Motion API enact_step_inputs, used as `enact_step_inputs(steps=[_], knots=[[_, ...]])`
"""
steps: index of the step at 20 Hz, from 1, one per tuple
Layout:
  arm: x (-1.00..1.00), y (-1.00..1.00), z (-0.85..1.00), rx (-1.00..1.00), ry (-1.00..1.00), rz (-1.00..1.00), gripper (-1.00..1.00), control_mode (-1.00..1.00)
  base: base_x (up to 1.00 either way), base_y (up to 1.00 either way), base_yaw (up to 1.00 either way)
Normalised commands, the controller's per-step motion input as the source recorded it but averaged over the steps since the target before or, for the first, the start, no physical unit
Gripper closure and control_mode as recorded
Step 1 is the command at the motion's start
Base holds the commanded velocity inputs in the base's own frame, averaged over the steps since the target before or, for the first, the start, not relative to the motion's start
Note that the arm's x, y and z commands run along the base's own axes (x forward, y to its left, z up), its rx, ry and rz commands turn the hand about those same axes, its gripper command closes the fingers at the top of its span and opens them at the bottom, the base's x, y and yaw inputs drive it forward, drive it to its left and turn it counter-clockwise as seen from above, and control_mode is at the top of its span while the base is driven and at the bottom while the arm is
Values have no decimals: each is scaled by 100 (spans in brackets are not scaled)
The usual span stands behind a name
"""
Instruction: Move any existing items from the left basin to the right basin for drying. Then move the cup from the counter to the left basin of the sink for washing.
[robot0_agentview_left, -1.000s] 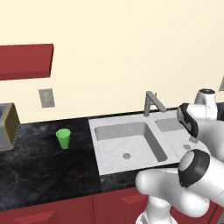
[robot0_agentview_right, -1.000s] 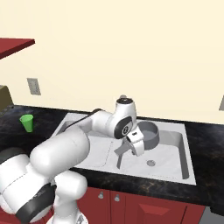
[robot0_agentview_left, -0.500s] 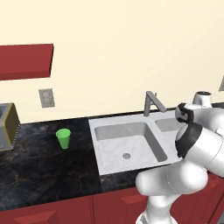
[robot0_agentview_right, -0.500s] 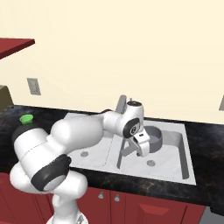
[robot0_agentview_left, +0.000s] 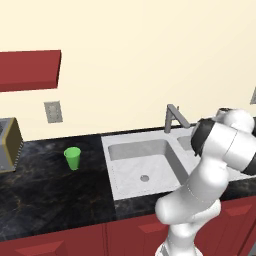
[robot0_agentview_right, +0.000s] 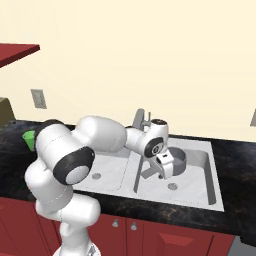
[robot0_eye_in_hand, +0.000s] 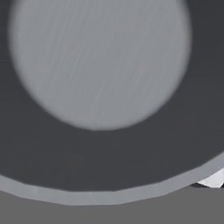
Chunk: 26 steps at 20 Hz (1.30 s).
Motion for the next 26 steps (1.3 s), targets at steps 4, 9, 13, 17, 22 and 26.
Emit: enact_step_inputs(steps=[4,9,13,17,22,26], knots=[[26,-4,-39,1,0,0,100,-100,0,0,0],[21,-2,-40,0,0,1,100,-100,0,0,0],[20,-6,-40,0,0,1,100,-100,0,0,0],[18,-6,-38,0,0,1,100,-100,0,0,0],[14,-4,-37,0,0,1,100,-100,0,0,0],[5,0,-28,4,0,1,100,-100,0,0,0]])
